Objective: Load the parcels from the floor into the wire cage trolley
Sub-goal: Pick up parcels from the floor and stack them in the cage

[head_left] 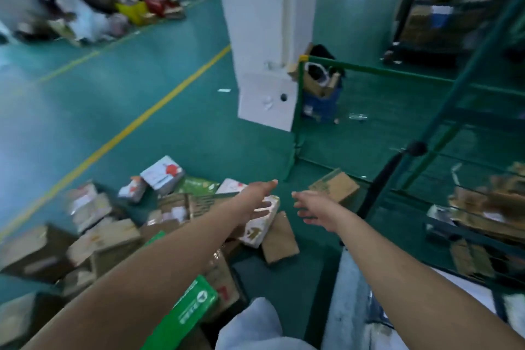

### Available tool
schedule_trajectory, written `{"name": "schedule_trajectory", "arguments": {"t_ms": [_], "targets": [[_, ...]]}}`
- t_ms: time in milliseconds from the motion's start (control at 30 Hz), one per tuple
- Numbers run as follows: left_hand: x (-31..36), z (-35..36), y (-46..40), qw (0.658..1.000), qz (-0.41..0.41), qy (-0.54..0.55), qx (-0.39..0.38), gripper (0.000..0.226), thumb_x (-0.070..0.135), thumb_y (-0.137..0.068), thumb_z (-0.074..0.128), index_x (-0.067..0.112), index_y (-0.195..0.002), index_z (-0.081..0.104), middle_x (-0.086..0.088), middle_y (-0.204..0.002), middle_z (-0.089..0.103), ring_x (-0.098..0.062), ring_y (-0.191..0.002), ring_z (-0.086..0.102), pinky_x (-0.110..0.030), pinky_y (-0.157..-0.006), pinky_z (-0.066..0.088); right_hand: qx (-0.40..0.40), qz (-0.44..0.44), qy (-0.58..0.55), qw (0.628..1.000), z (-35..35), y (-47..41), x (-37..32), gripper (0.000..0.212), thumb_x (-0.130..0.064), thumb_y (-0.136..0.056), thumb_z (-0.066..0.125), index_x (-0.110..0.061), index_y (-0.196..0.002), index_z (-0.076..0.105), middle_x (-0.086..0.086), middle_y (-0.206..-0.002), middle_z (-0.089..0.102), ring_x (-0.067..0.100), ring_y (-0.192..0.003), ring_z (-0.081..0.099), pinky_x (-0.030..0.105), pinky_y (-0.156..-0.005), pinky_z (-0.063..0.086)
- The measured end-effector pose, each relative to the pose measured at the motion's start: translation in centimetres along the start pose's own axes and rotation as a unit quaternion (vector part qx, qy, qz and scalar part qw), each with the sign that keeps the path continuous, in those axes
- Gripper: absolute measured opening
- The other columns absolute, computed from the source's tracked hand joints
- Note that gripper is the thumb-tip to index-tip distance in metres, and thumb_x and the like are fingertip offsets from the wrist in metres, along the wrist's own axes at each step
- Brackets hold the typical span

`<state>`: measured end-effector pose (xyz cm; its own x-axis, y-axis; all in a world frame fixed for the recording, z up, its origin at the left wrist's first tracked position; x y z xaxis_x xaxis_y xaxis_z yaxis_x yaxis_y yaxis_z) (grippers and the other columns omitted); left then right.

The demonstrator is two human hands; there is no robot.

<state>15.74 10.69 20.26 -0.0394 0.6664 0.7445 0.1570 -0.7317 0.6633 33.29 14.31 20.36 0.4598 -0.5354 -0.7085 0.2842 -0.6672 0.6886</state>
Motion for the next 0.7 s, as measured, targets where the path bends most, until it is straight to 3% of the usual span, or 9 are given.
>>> {"name": "schedule_trajectory", "arguments": {"t_ms": [100,200,300,367,467,533,600,700], "targets": [[-1.3,-4.2,0.3,0.998,-0.012,0.04,0.036,0.047,0.052,-0.096,0.064,0.021,-0.131,0.055,0.002,-0.137,0.056,-0.021,-0.119,0.059,-0.042,-0.103,0.052,-0.034,-0.005,0.043,0.999,3.6,-2.4,-1.5,0.018,-0.04,-0.101,0.059,-0.024,-0.108,0.062,0.0,-0.114,0.066,0.021,-0.103,0.061,0.044,-0.105,0.046],[-2.8,-8.8,0.4,0.994,-0.034,0.066,0.079,0.045,0.048,-0.099,0.061,0.022,-0.135,0.055,0.001,-0.137,0.056,-0.021,-0.12,0.058,-0.039,-0.101,0.054,-0.074,-0.007,0.1,0.992,7.9,-5.1,-3.5,0.036,-0.041,-0.102,0.057,-0.019,-0.131,0.057,0.002,-0.123,0.064,0.019,-0.101,0.062,0.042,-0.099,0.046],[-3.8,-12.9,0.7,0.989,-0.041,0.096,0.109,0.035,0.047,-0.099,0.061,0.025,-0.126,0.055,0.002,-0.135,0.056,-0.022,-0.121,0.058,-0.04,-0.101,0.054,-0.099,-0.008,0.139,0.985,12.2,-7.0,-6.0,0.032,-0.038,-0.104,0.056,-0.018,-0.129,0.054,0.004,-0.123,0.063,0.022,-0.107,0.062,0.038,-0.095,0.047],[-5.3,-16.4,0.7,0.982,-0.05,0.126,0.13,0.04,0.048,-0.097,0.063,0.025,-0.129,0.056,0.003,-0.134,0.056,-0.022,-0.119,0.059,-0.04,-0.101,0.054,-0.114,-0.01,0.17,0.979,15.8,-8.5,-7.6,0.031,-0.037,-0.104,0.056,-0.017,-0.128,0.056,0.005,-0.125,0.063,0.024,-0.113,0.062,0.039,-0.099,0.05],[-8.0,-21.7,1.3,0.97,-0.07,0.173,0.153,0.048,0.052,-0.092,0.067,0.024,-0.131,0.058,0.002,-0.133,0.061,-0.021,-0.118,0.061,-0.036,-0.092,0.054,-0.156,-0.017,0.214,0.964,21.2,-9.6,-9.5,0.022,-0.031,-0.105,0.054,-0.018,-0.123,0.059,0.006,-0.125,0.063,0.022,-0.111,0.062,0.033,-0.086,0.051],[-9.3,-24.7,2.0,0.967,-0.076,0.192,0.149,0.03,0.045,-0.096,0.063,0.023,-0.116,0.063,0.001,-0.119,0.067,-0.018,-0.109,0.062,-0.034,-0.088,0.05,-0.186,-0.022,0.245,0.951,24.8,-10.0,-10.6,0.017,-0.025,-0.107,0.051,-0.02,-0.12,0.059,0.006,-0.126,0.062,0.022,-0.114,0.061,0.032,-0.081,0.051],[-10.5,-27.8,3.1,0.954,-0.077,0.216,0.195,0.014,0.034,-0.103,0.057,0.022,-0.096,0.06,0.003,-0.096,0.061,-0.016,-0.092,0.059,-0.036,-0.088,0.049,-0.215,-0.032,0.275,0.937,28.2,-10.6,-11.4,0.014,-0.018,-0.107,0.048,-0.025,-0.114,0.058,0.004,-0.124,0.062,0.023,-0.116,0.06,0.037,-0.094,0.052],[-13.1,-31.6,4.9,0.932,-0.09,0.253,0.245,0.015,0.038,-0.1,0.063,0.024,-0.103,0.061,0.004,-0.108,0.062,-0.017,-0.102,0.062,-0.039,-0.101,0.051,-0.25,-0.024,0.296,0.921,33.2,-11.1,-11.6,0.014,-0.026,-0.106,0.054,-0.023,-0.119,0.058,0.005,-0.122,0.062,0.023,-0.111,0.06,0.043,-0.105,0.048]]}}
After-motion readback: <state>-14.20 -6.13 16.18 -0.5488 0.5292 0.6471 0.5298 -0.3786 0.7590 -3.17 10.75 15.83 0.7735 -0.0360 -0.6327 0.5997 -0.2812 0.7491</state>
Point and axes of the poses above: each hand's wrist, its own y-axis away from the middle knuckle, its own z-axis out of the palm, x = y × z, the point moved 5 cm from there along -y, towards the middle knuckle
